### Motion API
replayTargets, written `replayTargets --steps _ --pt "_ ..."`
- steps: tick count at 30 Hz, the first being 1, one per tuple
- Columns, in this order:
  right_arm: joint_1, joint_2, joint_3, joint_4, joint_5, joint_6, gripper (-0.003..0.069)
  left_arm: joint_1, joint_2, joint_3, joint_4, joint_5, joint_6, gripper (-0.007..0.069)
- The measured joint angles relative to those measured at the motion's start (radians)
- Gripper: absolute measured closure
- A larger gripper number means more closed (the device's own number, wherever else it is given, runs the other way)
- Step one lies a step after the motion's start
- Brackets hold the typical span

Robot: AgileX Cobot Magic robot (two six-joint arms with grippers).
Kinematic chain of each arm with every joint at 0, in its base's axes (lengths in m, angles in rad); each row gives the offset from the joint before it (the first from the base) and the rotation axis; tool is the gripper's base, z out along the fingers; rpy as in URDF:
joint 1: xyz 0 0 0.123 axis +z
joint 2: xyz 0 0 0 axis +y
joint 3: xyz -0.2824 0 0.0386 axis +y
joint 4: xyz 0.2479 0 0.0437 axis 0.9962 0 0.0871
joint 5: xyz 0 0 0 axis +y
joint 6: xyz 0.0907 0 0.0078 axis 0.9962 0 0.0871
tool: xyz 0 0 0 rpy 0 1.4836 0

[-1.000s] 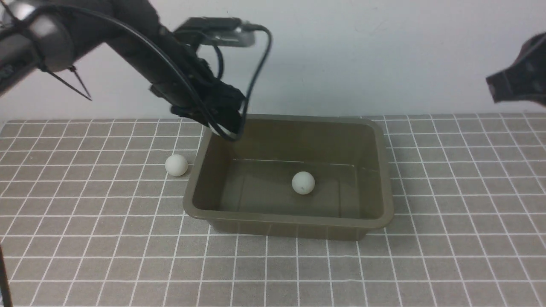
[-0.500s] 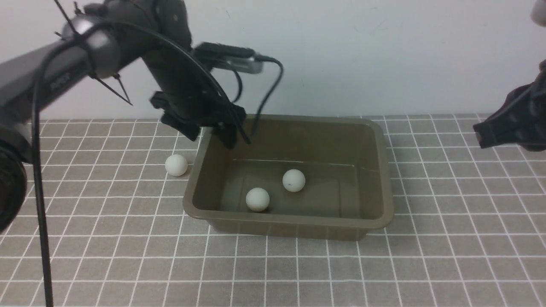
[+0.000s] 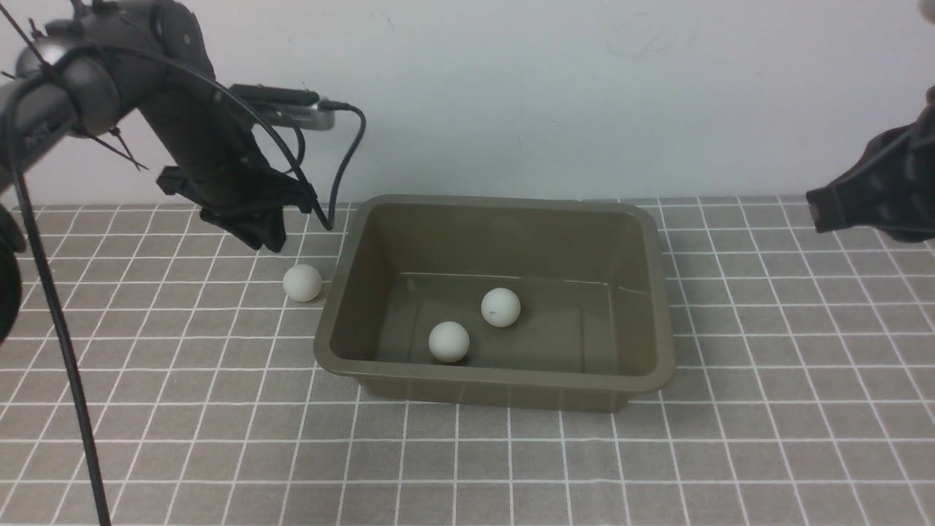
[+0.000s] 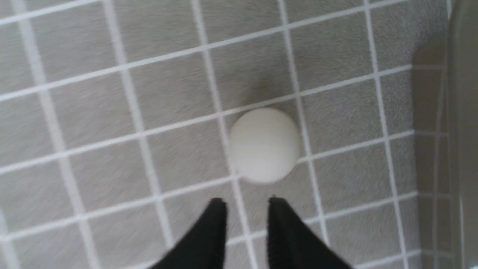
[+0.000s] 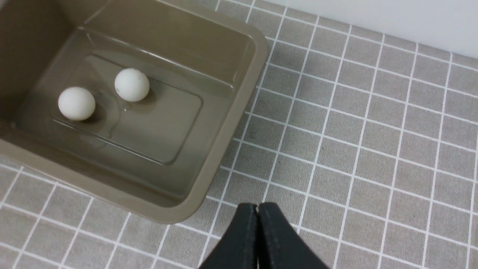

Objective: Put the table tennis balls into the box on the grey coffee tablecloth.
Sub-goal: 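Reach for and grasp a ping pong ball on the table beside the basket, then drop the ball into the bin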

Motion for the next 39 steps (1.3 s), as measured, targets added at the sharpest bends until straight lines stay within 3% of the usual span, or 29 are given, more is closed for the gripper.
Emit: replayTargets --steps 3,8,10,13,14,22,28,37,39 --pt "0.000 0.000 0.000 0.000 -0.003 0.015 0.0673 -0.011 0.039 -0.001 -0.021 -0.053 0.009 0.0222" --pt "0.000 0.000 0.001 0.005 -0.003 0.024 0.0673 -0.015 0.099 -0.002 -0.021 -0.114 0.010 0.0076" --pt "0.000 0.000 0.001 0.007 0.000 0.026 0.0673 -0.015 0.127 -0.002 -0.021 -0.110 0.004 0.0108" --pt "0.000 0.000 0.001 0.008 0.007 0.027 0.0673 -0.014 0.144 -0.003 -0.034 -0.076 0.000 0.0281" --pt "0.000 0.000 0.001 0.008 0.007 0.027 0.0673 -0.014 0.144 -0.006 -0.031 -0.065 0.000 0.0286" --pt "0.000 -0.072 0.001 -0.001 0.029 0.027 0.0673 -0.016 0.017 -0.085 0.000 0.072 -0.008 0.0271" --pt "0.000 -0.256 0.007 -0.017 0.034 0.027 0.0673 -0.067 -0.158 -0.116 -0.156 0.095 0.029 0.0271" --pt "0.000 -0.701 0.317 0.010 -0.150 0.028 0.0673 -0.220 -0.032 -0.113 -0.164 0.097 0.040 0.0262" --pt "0.000 -0.835 0.427 0.010 -0.235 0.028 0.0673 -0.246 0.005 -0.107 -0.148 0.094 0.002 0.0178"
